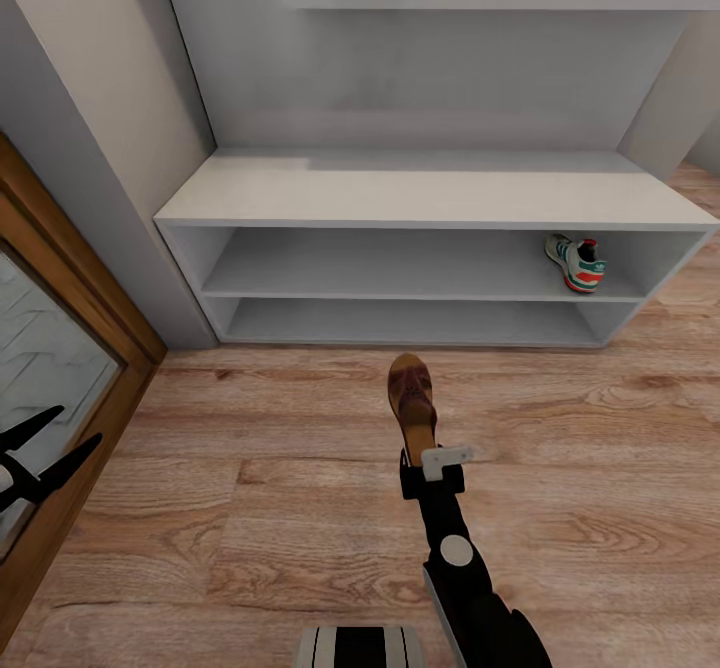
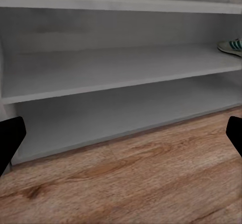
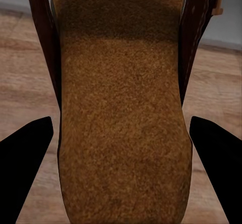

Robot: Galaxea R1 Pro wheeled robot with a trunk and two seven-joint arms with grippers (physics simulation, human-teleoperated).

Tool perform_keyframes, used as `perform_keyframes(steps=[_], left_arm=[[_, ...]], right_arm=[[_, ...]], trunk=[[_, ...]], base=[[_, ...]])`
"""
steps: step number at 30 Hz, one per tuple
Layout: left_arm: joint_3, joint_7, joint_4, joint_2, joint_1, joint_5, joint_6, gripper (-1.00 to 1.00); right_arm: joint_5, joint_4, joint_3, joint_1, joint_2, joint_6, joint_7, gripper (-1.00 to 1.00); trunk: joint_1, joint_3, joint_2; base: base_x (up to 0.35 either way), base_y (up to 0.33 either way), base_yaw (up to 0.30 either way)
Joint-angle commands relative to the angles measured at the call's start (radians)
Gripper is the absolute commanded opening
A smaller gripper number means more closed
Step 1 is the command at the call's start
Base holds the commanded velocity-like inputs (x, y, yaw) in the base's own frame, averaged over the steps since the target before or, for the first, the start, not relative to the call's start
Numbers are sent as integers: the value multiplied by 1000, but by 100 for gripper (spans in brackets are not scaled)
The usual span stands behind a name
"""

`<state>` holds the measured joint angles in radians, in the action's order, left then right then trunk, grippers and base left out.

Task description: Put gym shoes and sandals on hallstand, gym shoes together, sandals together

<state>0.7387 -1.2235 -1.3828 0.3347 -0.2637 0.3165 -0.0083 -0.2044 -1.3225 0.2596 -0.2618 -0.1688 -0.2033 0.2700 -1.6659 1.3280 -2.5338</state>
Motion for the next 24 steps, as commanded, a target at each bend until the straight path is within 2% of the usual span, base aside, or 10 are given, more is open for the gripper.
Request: perform_keyframes(steps=[1,24], left_arm=[[1,-3,0,0,-1,1,-1,100],[1,-4,1,1,-1,1,-1,100]], right_arm=[[-11,0,2,0,0,-9,6,-100],[-10,4,4,7,-1,-10,11,-100]], trunk=[[0,1,0],[0,1,0]], base=[[0,0,0],[0,0,0]])
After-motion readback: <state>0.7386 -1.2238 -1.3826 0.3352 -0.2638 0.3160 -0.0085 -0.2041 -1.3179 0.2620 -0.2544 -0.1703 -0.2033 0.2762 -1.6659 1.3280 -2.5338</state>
